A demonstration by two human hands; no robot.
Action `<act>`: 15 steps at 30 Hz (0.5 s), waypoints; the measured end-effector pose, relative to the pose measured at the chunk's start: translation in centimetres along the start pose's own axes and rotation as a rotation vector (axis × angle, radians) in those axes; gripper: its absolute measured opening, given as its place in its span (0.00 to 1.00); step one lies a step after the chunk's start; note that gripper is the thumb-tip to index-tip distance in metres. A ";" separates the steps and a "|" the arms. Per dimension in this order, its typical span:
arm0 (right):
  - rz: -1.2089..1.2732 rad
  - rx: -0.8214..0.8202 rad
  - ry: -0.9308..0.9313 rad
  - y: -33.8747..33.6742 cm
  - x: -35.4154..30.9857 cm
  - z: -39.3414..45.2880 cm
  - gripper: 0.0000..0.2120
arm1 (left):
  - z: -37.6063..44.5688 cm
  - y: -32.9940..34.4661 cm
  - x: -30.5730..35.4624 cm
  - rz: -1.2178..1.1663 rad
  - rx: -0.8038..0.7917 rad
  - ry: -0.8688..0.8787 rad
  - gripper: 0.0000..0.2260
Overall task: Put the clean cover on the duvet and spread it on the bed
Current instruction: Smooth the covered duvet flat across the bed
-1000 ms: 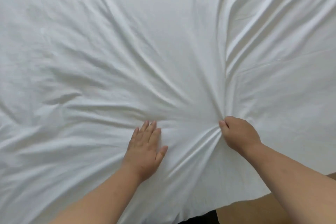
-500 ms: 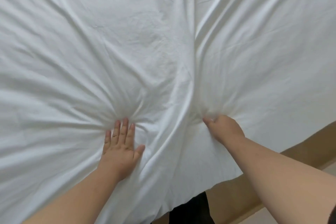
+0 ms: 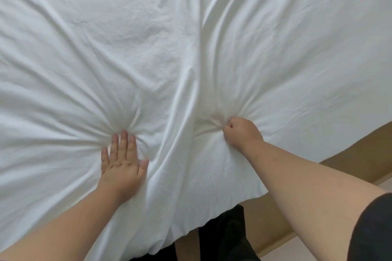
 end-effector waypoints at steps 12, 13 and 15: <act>0.505 0.293 0.479 1.0 18.8 -8.5 0.17 | -1.1 -6.1 11.1 -0.148 0.378 0.054 0.13; 0.531 0.256 0.546 2.2 20.7 -9.4 0.16 | -0.3 -5.6 10.2 -0.152 0.327 0.021 0.15; 0.547 0.157 0.647 5.1 23.7 -11.1 0.16 | 0.8 -4.5 9.2 -0.132 0.241 0.008 0.14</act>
Point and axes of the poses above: each hand's wrist, its own z-axis towards the middle knuckle, its own y-axis out of the palm, x = y × z, the point moved 8 cm from there along z, towards the middle knuckle, and after that the axes turned 7 degrees about x, right-handed, at the moved point
